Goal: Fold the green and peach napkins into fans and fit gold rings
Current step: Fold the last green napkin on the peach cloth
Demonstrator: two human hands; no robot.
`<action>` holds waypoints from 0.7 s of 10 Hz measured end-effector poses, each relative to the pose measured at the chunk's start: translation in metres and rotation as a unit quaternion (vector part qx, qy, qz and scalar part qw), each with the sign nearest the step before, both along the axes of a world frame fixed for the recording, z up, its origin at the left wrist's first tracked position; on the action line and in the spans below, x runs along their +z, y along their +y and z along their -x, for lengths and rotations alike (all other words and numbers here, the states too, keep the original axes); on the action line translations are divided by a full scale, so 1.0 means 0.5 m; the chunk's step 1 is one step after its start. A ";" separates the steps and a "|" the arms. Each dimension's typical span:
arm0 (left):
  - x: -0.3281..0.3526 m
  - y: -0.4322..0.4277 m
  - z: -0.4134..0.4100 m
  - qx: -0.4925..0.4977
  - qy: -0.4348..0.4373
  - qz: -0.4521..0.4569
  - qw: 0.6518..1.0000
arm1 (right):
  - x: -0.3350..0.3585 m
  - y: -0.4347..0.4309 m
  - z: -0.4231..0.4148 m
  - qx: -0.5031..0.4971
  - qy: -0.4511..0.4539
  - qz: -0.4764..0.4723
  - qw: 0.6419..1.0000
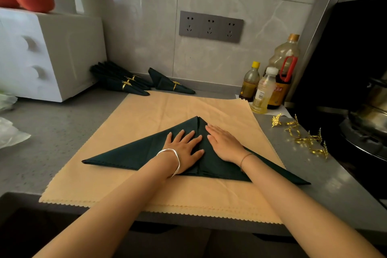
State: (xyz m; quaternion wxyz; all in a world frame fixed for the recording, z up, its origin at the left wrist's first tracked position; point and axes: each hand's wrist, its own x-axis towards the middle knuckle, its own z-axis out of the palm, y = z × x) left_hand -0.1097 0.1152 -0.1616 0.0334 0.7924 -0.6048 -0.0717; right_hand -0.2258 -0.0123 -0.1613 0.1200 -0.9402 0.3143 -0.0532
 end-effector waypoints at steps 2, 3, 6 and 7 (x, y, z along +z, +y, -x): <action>-0.002 -0.001 0.000 -0.002 0.001 -0.002 1.000 | 0.002 0.008 0.125 -0.005 0.041 0.012 0.999; -0.003 -0.001 0.000 -0.004 -0.002 0.002 1.000 | 0.003 0.017 0.195 -0.003 0.046 -0.007 0.999; 0.003 0.004 0.003 -0.006 -0.015 -0.012 1.000 | 0.007 0.030 0.361 -0.034 0.074 -0.024 0.996; 0.010 0.007 0.005 -0.012 -0.005 -0.023 1.000 | 0.026 0.038 0.353 -0.034 0.064 -0.004 0.997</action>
